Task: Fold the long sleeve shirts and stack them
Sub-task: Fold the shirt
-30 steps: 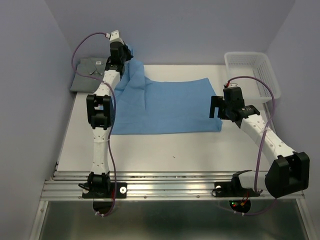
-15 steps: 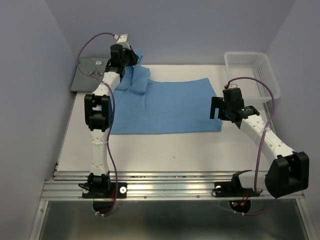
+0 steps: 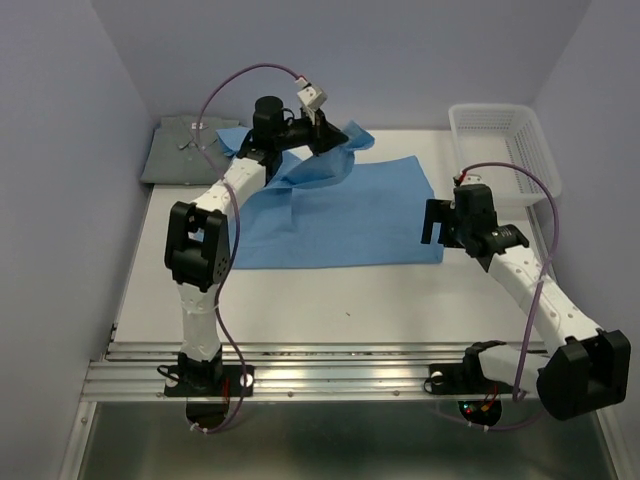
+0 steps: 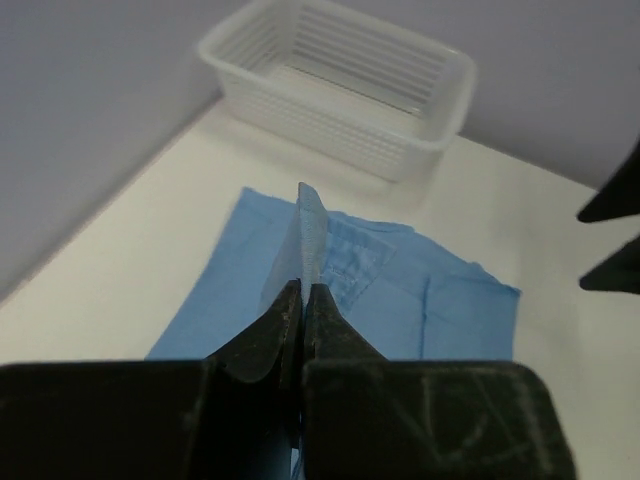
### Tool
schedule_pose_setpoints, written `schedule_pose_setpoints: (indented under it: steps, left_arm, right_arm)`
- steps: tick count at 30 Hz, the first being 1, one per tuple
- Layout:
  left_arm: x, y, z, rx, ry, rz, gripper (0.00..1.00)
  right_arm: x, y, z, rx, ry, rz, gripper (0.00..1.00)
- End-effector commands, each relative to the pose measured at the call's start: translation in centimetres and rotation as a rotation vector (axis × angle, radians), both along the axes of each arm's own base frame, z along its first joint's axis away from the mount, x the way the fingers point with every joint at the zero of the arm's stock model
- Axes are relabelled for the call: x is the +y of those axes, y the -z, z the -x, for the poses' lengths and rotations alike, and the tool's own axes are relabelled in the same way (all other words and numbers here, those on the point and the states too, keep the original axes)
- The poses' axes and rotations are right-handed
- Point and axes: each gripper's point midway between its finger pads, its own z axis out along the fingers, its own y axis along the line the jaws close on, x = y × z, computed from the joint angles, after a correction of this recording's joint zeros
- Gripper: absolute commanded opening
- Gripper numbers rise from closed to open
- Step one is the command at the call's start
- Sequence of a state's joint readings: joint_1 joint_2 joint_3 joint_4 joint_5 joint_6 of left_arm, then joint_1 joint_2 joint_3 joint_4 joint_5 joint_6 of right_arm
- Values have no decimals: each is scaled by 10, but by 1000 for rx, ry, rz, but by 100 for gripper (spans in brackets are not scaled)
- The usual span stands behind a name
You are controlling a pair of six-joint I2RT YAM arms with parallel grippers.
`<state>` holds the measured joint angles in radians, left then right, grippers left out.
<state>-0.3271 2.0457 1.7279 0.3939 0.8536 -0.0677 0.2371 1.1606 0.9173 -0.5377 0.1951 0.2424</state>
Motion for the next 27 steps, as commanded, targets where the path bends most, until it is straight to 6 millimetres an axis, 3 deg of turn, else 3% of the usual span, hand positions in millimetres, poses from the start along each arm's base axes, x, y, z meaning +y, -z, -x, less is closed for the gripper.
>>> schedule_pose_setpoints:
  steps: [1,3,6,8,11,17,22,27]
  left_arm:
    - [-29,-29,59,-149,284,-1,0]
    - [-44,-20,69,-138,304,-21,0]
    - [-59,4,67,-81,217,-76,0]
    - [-79,27,76,-48,204,-102,0]
    - [-106,43,97,-13,262,-111,0]
    - [-138,24,96,28,178,-40,0]
    - [-170,20,107,41,192,20,0]
    - [-192,52,108,128,243,14,0]
  right_arm:
    - [9,-22,1,-82,-31,-47,100]
    - [7,-26,4,-90,-26,-50,100]
    - [2,-31,9,-101,6,-50,100]
    - [0,-34,12,-102,21,-49,100]
    - [-1,-34,17,-96,26,-52,100]
    - [-3,-36,21,-107,41,-65,100]
    - [-3,-43,25,-136,46,-80,100]
    - [-5,-48,25,-146,51,-72,100]
